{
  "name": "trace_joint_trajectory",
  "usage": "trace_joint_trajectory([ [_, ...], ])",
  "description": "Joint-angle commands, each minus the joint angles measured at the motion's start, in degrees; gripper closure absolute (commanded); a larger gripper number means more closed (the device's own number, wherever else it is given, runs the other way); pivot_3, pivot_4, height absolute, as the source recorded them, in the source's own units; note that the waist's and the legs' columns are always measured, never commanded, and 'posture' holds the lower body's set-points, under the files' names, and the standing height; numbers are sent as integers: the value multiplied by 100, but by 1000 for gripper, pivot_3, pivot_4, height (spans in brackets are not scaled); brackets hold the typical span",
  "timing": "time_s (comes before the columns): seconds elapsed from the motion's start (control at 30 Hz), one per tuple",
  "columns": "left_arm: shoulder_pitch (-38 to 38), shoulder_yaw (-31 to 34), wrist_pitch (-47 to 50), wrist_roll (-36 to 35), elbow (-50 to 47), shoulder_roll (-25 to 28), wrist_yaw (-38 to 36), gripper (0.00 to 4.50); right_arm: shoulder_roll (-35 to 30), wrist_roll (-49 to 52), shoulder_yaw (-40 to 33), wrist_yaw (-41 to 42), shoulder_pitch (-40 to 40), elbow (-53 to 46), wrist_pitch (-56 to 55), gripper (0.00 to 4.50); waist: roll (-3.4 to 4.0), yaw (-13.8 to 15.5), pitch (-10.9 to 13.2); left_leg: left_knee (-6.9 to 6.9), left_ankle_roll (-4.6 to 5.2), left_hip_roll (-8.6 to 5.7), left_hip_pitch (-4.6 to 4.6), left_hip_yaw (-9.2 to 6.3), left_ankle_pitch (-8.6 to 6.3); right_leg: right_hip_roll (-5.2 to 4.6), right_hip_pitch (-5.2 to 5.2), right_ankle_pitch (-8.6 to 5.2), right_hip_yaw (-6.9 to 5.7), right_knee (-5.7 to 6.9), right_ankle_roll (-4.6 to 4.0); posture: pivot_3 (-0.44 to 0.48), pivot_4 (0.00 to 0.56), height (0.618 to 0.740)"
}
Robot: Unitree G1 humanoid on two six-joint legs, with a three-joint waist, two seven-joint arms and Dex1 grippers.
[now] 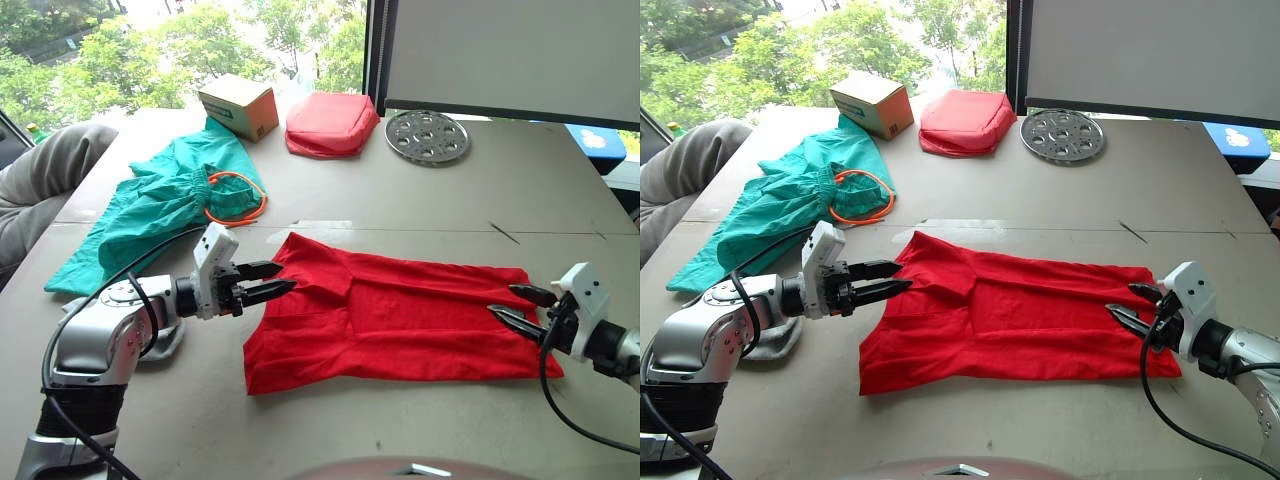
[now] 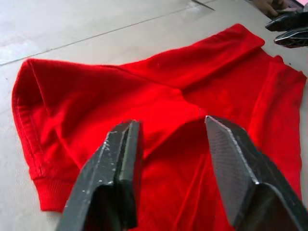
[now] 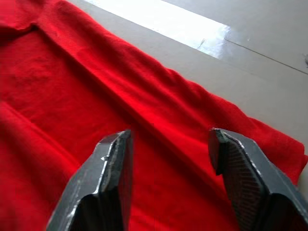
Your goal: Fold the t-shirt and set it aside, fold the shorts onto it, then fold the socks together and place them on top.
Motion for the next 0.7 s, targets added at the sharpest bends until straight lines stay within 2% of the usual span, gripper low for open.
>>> trace_joint_trajectory([
  [0.03,-96,-141,-310,66,-103,190,-377,1428,67,-94,-73,-491,-227,-81,175,1432,4,-11,7,4,-6,1,0,4,-3,-3,-1,0,0,-1,0,0,150,739],
  [0.1,-33,-208,-420,101,-28,389,-703,1428,45,-209,136,-675,-439,-55,296,1432,-2,-26,10,7,-8,1,-3,18,-4,-12,-8,0,3,-5,0,0,150,739],
  [0.17,-217,-313,-784,438,511,573,-871,1428,51,-454,477,-998,-945,113,470,1432,-4,-38,8,5,3,2,-15,31,2,-13,-30,1,9,-2,0,0,150,739],
  [0.33,-1315,-859,-1250,1248,1927,445,-708,1428,-96,-1074,1171,-1718,-2150,691,1380,1432,-5,22,9,-9,19,-18,-23,34,12,8,-35,16,-1,7,-25,0,150,739],
  [0.53,-2406,-1265,-1599,1714,2885,52,-801,1428,-385,-1064,1436,-1703,-2986,1116,2555,1432,-22,34,7,-14,26,-40,-40,33,8,1,-28,18,4,-6,-30,0,150,739],
  [0.7,-3172,-1602,-1928,2167,3702,-224,-886,1428,-658,-915,1531,-1456,-3106,1072,3140,1432,-38,3,10,-11,32,-47,-41,30,5,-2,-28,18,6,-1,-28,0,150,739],
])
